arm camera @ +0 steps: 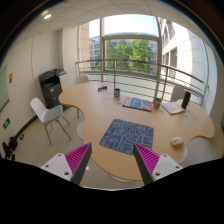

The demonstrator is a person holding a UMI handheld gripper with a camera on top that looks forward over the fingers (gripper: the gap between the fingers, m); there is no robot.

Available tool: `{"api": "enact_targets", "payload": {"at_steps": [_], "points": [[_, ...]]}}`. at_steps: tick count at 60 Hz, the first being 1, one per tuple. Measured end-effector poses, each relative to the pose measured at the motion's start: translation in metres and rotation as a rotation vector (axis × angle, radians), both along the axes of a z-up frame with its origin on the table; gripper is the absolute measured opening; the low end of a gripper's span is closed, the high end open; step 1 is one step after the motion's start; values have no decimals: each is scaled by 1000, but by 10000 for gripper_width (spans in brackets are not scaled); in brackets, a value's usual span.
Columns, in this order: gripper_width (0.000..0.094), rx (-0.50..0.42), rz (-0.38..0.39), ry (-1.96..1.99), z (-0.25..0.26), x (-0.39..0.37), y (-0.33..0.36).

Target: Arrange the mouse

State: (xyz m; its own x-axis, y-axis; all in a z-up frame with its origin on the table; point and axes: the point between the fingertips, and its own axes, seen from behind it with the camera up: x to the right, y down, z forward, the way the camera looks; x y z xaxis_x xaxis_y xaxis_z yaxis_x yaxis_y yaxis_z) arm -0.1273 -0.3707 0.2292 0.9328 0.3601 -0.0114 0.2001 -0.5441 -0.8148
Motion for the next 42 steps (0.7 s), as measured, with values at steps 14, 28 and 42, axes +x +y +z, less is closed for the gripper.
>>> {"api": "enact_targets", "payload": {"at_steps": [14,28,42], "points": [[847,-113,-113,-48,-68,90,-5],[851,-153,-251,-110,-151,247,50],[845,-109,-309,-173,-204,358,141]]}}
